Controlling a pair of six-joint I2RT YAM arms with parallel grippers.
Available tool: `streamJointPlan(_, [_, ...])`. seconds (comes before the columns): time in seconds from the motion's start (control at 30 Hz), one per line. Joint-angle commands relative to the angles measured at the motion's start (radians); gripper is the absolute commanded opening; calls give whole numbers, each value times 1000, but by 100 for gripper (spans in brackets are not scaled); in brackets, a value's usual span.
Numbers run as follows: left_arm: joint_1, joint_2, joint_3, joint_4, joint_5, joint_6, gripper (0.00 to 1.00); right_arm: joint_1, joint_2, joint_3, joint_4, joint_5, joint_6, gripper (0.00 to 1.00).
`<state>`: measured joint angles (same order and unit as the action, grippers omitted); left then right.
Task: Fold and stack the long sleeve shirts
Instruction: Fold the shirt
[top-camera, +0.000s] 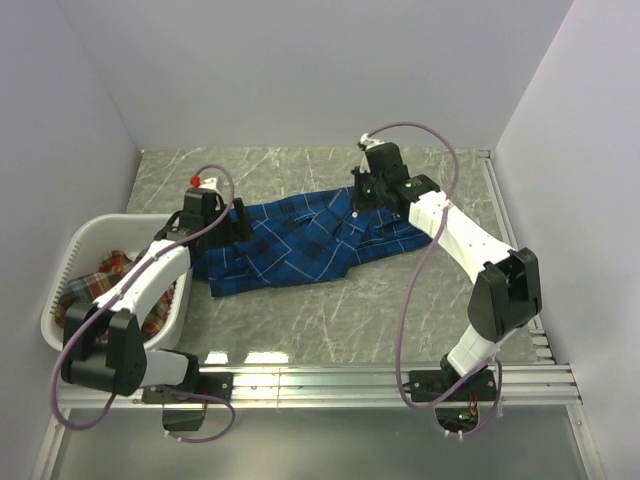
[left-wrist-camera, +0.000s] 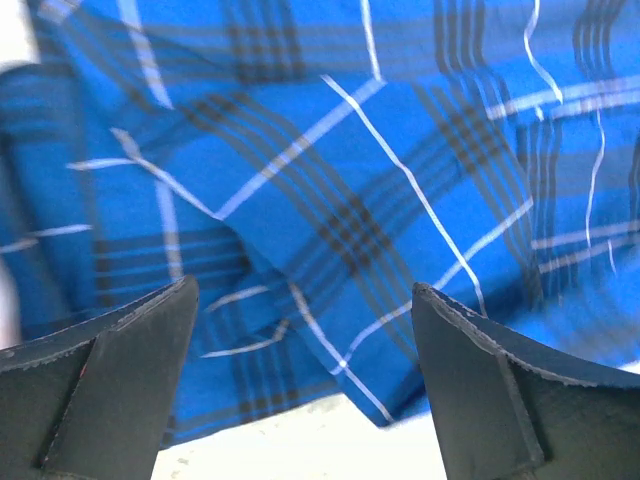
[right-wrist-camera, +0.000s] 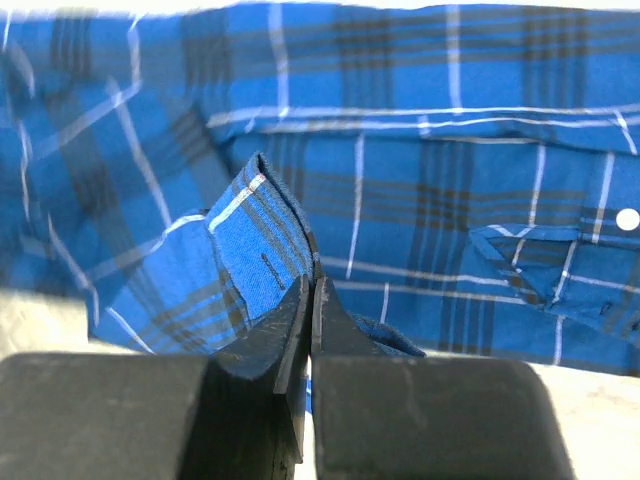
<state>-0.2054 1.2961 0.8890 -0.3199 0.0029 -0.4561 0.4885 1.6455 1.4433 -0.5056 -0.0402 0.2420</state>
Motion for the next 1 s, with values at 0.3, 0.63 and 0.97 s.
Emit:
streamJointPlan(0.3, [-20,195,149,-39,92,-24,94,-206,151,51,140,74,272,0])
streamJointPlan(0.63, [-20,278,194,-24,25,-39,94,-266,215,58,191,154,299,0])
streamJointPlan(0.97, [-20,284,169,-4,0,-49,94,-286,280,111,182,207,318,0])
